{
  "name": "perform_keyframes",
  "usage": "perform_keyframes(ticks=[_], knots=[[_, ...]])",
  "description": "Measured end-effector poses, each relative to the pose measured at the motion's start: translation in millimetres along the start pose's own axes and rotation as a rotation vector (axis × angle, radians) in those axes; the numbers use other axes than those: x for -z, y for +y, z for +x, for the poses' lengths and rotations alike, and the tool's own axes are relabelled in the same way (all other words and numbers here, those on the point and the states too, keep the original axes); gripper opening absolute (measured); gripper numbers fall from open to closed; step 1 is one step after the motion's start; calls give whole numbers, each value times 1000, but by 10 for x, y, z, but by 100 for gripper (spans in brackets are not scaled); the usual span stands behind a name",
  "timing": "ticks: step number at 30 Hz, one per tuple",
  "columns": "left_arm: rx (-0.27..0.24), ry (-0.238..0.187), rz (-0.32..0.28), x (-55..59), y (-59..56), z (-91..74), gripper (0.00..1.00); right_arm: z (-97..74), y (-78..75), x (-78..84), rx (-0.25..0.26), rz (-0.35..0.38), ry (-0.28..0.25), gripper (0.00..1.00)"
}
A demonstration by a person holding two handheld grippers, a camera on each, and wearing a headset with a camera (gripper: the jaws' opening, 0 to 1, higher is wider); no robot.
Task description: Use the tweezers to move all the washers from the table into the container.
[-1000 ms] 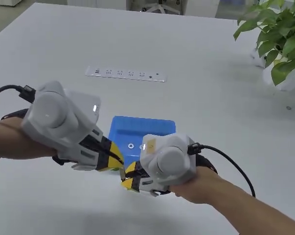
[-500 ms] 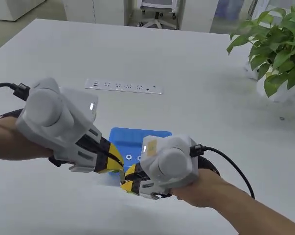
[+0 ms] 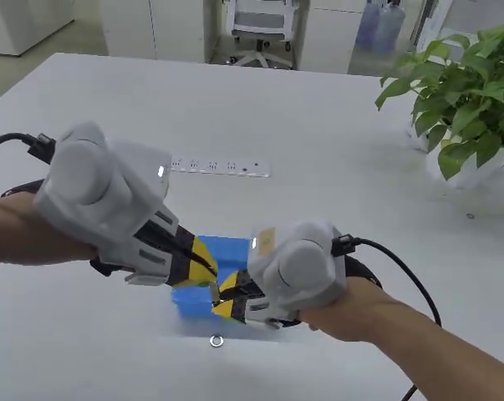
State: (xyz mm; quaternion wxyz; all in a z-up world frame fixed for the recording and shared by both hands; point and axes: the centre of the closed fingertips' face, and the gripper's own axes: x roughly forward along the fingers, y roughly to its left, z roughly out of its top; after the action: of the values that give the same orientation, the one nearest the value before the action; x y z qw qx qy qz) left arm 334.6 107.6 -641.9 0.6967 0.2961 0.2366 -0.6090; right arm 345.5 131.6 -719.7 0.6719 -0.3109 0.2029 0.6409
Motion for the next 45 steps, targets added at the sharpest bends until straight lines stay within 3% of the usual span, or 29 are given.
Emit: perform_keyframes(ticks=[14, 34, 45], knots=[[-7, -10, 8, -10, 298, 123, 5, 7, -317, 120, 15, 14, -5, 9], [-19, -4, -24, 190, 610, 321, 5, 200, -610, 342, 2, 26, -10, 9], [-16, 1, -41, 301, 720, 440, 5, 310, -712, 469, -1, 33, -4, 10]])
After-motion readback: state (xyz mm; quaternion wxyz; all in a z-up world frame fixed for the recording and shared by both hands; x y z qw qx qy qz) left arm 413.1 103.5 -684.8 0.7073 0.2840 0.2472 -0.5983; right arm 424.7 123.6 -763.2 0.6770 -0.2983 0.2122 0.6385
